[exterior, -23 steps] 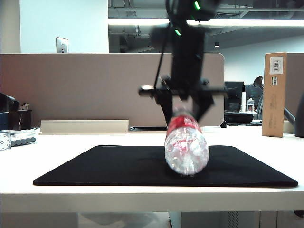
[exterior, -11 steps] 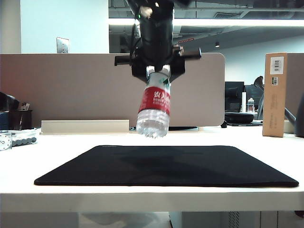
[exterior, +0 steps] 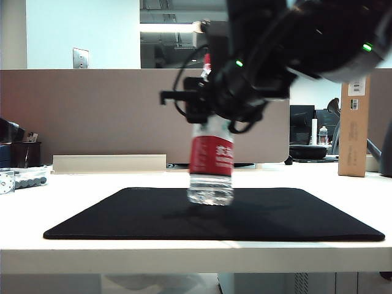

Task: Stand the plastic bottle up on the black mouse pad.

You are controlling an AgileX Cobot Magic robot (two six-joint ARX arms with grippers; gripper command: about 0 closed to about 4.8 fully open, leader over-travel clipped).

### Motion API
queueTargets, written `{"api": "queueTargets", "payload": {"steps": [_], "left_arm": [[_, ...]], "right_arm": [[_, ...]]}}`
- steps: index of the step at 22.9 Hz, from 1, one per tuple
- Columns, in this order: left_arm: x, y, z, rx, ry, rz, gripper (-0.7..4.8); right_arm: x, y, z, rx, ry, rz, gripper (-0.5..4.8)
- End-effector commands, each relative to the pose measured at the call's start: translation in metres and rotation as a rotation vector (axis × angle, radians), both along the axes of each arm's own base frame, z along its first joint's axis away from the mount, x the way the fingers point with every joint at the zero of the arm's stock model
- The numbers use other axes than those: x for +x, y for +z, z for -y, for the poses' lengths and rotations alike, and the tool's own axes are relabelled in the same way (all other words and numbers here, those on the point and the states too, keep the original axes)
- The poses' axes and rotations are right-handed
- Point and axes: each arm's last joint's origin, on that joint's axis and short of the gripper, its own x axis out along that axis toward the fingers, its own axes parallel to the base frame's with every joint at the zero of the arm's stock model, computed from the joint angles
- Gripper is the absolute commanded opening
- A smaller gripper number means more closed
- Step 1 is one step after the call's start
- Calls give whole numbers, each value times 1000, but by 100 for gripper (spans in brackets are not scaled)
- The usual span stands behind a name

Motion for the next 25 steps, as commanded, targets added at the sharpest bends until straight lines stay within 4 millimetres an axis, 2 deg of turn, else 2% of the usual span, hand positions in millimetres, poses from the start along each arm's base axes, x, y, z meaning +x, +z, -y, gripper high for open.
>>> {"api": "queueTargets", "payload": {"steps": [1,7,9,15,16,25], "left_arm": [[0,2,0,-9,0,6,-4],[0,2,0,-9,0,6,-4],[0,2,0,-9,0,6,-4],[0,2,0,-10,0,7,-4],[0,3,0,-16,0,14,-4],[-2,6,-2,-42,1,46,-4]], "right_arm": [[2,13,9,62,1,105,-4],[7,11,13,46,37,90,-2],[7,10,13,42,38,85,45],[7,10,13,37,38,87,335],[7,10,13,38,38,88,479],[6,16,13,73,36,135,479]]}}
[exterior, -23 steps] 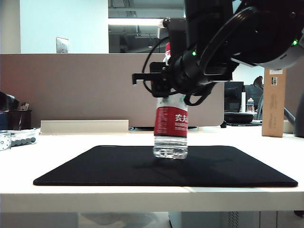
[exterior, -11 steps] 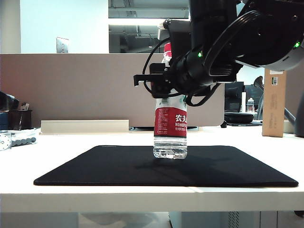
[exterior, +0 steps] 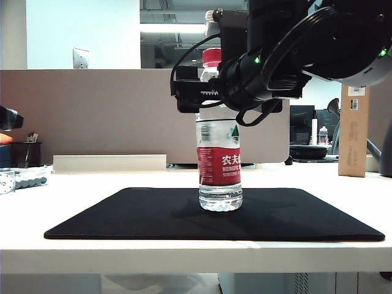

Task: Stand the plastic bottle up on the black mouse pad.

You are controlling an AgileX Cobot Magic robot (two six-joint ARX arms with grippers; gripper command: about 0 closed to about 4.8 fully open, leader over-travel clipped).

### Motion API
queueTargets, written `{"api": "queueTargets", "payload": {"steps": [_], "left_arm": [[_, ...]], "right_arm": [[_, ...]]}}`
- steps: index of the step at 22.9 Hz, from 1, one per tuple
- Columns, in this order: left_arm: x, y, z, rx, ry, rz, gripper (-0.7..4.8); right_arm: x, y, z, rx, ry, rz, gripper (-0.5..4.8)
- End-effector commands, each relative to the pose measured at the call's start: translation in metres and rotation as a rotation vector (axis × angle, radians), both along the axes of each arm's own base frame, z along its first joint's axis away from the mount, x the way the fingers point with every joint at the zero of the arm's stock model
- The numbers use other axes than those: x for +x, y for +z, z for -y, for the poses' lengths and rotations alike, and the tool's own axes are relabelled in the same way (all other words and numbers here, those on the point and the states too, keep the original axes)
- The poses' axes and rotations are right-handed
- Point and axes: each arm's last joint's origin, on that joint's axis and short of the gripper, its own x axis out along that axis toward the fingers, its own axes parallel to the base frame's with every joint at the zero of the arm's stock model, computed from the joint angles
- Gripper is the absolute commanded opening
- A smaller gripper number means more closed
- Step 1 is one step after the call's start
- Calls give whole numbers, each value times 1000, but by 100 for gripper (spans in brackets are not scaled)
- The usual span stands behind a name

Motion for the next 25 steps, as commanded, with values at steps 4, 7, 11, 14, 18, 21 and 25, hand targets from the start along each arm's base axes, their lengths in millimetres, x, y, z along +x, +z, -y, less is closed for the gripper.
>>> {"api": "queueTargets", "payload": {"steps": [4,7,11,14,18,21,25], "left_arm": [[0,3,-1,-14,8,12,-4],[2,4,-6,-24,54,25,-4],[8,7,-18,-40,191,53,-4],[13,6,-30,-31,328,48,-4],[17,6,-44,-28,477,51,-4],[18,6,-54,-26,585,53,-4],[18,6,-65,-23,699,53,-4]], "right_arm": [[-3,28,2,126,-11,218,479],[-6,44,4,179,-13,324,479],[-13,70,9,188,38,358,479],[-28,99,19,234,56,422,470],[-48,135,38,262,45,471,78],[-64,157,54,231,31,493,6],[-90,180,79,170,29,453,-1]]}}
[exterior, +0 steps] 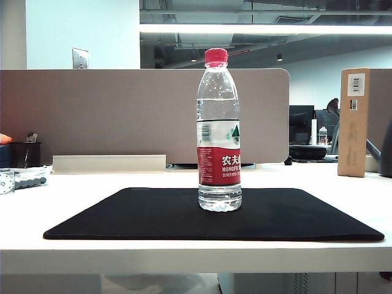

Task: Stand the plastic bottle up on the black mouse pad.

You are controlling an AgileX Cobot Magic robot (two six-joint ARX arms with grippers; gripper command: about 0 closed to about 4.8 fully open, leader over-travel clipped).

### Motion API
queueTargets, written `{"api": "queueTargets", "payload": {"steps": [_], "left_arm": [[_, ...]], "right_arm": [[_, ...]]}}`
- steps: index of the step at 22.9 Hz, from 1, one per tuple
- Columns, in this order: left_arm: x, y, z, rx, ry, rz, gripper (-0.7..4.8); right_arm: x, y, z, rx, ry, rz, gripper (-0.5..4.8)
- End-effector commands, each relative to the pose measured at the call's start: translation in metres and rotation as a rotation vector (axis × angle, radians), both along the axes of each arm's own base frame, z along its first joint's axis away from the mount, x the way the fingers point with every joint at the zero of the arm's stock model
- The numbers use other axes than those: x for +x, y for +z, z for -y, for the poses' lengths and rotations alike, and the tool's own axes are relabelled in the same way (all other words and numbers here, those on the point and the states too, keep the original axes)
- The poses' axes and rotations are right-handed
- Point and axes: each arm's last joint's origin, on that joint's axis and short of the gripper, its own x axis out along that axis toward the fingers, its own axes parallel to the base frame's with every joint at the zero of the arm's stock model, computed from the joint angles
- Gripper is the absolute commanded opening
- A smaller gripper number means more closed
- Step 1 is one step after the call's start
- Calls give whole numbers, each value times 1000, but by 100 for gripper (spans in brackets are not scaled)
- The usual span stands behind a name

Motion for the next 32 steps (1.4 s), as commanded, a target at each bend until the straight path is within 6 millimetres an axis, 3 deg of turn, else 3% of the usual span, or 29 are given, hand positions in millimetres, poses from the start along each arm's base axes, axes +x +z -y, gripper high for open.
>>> {"api": "queueTargets", "payload": {"steps": [1,6,13,20,32], "left_arm": [[0,2,-8,-3,86,10,-4],[-1,2,-13,-2,138,10,-4],[-1,2,-12,-2,126,9,-4],[0,2,-6,-3,62,10,-4],[0,2,-6,-3,64,10,-4]], "right_arm": [[-21,13,20,-93,-10,-75,-1],[-51,14,57,-203,-50,-206,-1],[-82,-22,90,-192,-59,-248,-1],[-100,-61,104,-155,0,-358,-1],[-112,-65,114,-118,2,-312,0]]}}
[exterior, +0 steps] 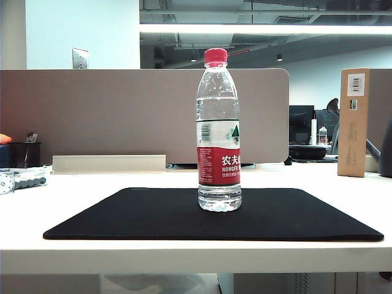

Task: Stand the plastic bottle up on the black mouse pad.

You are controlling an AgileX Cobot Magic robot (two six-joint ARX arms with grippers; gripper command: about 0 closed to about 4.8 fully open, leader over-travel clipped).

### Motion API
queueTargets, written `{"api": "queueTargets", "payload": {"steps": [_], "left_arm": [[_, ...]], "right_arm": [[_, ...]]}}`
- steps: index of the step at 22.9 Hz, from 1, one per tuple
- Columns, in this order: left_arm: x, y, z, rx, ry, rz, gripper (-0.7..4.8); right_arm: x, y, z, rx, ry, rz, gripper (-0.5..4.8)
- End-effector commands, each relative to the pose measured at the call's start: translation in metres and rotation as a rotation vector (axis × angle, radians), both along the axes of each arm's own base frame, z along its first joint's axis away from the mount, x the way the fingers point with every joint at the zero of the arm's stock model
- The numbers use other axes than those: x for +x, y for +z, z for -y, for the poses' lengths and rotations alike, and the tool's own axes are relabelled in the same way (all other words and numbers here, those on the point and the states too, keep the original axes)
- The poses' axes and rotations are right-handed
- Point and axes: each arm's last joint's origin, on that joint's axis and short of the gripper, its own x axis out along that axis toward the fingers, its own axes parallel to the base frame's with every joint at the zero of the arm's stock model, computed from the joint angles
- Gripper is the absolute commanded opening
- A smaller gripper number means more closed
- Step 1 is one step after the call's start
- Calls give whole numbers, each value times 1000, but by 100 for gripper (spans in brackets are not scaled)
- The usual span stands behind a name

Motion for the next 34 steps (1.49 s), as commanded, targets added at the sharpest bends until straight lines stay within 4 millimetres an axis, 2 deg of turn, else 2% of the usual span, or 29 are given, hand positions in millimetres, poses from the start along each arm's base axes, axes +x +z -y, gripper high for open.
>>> {"api": "queueTargets", "payload": {"steps": [1,10,15,17,22,26,29,34], "left_arm": [[0,2,0,-3,2,11,-4],[0,2,0,-3,2,11,-4],[0,2,0,-3,2,10,-4],[0,2,0,-3,1,11,-4],[0,2,0,-3,3,11,-4],[0,2,0,-3,2,11,-4],[0,2,0,-3,2,11,-4],[0,2,0,-3,2,10,-4]], "right_arm": [[-2,2,1,17,3,17,0],[-1,0,1,3,2,0,0],[1,-7,8,-18,-62,-4,0],[4,-17,10,-23,-121,-24,0],[16,-62,11,-50,-198,-61,0],[23,-101,14,-90,-215,-110,0],[26,-122,16,-120,-196,-152,0],[24,-139,21,-166,-155,-260,0]]}}
